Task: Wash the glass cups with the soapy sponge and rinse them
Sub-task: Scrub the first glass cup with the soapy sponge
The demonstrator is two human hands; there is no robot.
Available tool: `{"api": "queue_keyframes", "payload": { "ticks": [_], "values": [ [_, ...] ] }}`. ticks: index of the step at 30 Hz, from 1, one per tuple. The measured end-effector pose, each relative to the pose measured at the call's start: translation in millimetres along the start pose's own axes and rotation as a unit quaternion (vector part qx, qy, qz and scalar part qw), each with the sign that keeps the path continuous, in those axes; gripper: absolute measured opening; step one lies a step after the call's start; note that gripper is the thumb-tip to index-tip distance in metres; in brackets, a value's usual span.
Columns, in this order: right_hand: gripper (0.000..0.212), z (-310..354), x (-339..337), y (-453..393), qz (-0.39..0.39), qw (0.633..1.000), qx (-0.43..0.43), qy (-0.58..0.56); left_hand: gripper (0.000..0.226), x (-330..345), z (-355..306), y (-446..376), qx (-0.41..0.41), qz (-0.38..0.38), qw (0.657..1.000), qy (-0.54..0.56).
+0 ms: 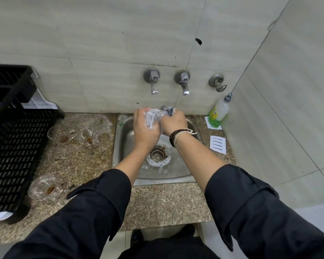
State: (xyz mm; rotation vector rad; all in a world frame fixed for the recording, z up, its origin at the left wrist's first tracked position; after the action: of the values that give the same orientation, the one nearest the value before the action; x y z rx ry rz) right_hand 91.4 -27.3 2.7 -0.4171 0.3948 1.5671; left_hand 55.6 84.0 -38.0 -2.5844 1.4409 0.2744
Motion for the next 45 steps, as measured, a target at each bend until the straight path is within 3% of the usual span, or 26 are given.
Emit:
{"api": "queue_keyframes", "payload": {
  "ticks": [2,4,7,10,13,15,17,19,21,24,26,29,30,34,38,42,45],
  "values": [
    [0.022,-0.4,0.1,1.2,0.039,0.999,-0.022,0.020,0.034,1.2,3.5,7.0,-0.004,0.001,0.999,0.038],
    [0.003,-3.8,-2.0,2.9,0.066,0.992,-0.080,0.074,0.029,2.6,4.9,7.1,-0.076,0.021,0.989,0.128],
    [0.023,-16.9,0.5,13.8,0.070,0.993,-0.085,0.047,0.024,5.8,2.7,1.0,-0.226,0.022,0.941,0.251],
    [0.023,-25.3,7.6,17.8,0.046,0.999,0.005,-0.012,0.022,-0.1,-11.4,8.5,-0.147,0.004,0.979,0.142],
    [0.019,-30.5,6.5,14.6,0.007,0.998,0.060,-0.026,0.036,4.2,-12.3,10.5,-0.070,0.058,0.996,0.020],
    [0.012,-30.4,-0.3,12.5,-0.010,0.999,0.044,-0.015,0.050,3.1,-11.2,0.9,-0.106,0.104,0.988,-0.035],
    [0.016,-26.2,-8.8,8.1,-0.010,0.998,-0.031,0.048,0.051,-1.6,-9.7,-10.5,-0.110,0.143,0.977,-0.116],
    [0.026,-21.6,-11.8,4.5,0.022,0.987,-0.091,0.128,0.034,-5.8,-11.2,-13.1,-0.096,0.166,0.963,-0.187],
    [0.025,-18.4,-13.7,4.8,0.038,0.984,-0.095,0.144,0.021,-5.8,-12.0,-11.1,-0.084,0.142,0.963,-0.212],
    [0.020,-12.8,-15.0,12.6,0.005,0.998,-0.028,0.055,0.025,-3.8,-15.8,-1.0,-0.086,0.073,0.982,-0.152],
    [0.018,-9.6,-3.6,20.6,-0.022,0.992,0.057,-0.111,0.026,-2.9,-13.9,5.6,-0.103,0.039,0.987,-0.113],
    [0.071,-31.0,22.0,4.7,-0.060,0.950,0.106,-0.289,0.023,4.5,-0.5,17.0,-0.179,0.026,0.983,-0.028],
    [0.075,-38.2,31.4,3.6,-0.060,0.946,0.111,-0.300,0.023,5.9,3.1,20.4,-0.208,0.019,0.978,0.019],
    [0.048,0.1,22.8,57.2,-0.032,0.982,0.028,-0.183,0.026,7.5,9.8,25.8,-0.307,0.001,0.936,0.173],
    [0.037,-2.3,4.9,46.6,-0.020,0.994,-0.052,-0.095,0.031,20.8,10.3,30.4,-0.353,0.104,0.860,0.354],
    [0.038,0.3,-4.3,50.0,-0.019,0.988,-0.135,-0.071,0.021,27.4,14.4,30.6,-0.414,0.092,0.819,0.386],
    [0.038,-3.3,-17.3,38.8,-0.015,0.982,-0.187,-0.012,0.028,39.6,10.6,36.6,-0.424,0.141,0.804,0.392]
  ]
}}
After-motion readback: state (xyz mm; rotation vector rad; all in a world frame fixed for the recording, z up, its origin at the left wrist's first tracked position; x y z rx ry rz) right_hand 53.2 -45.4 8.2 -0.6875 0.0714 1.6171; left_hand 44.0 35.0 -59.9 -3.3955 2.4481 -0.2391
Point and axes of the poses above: each hand's wrist, its own y-axis away from the middle knuckle, its own x-axis out of the palm, z = x × y, the point moved 4 cm from there along -y, towards the middle knuckle, and after that the axes turned 12 degrees about -x, right-handed, at the moved point
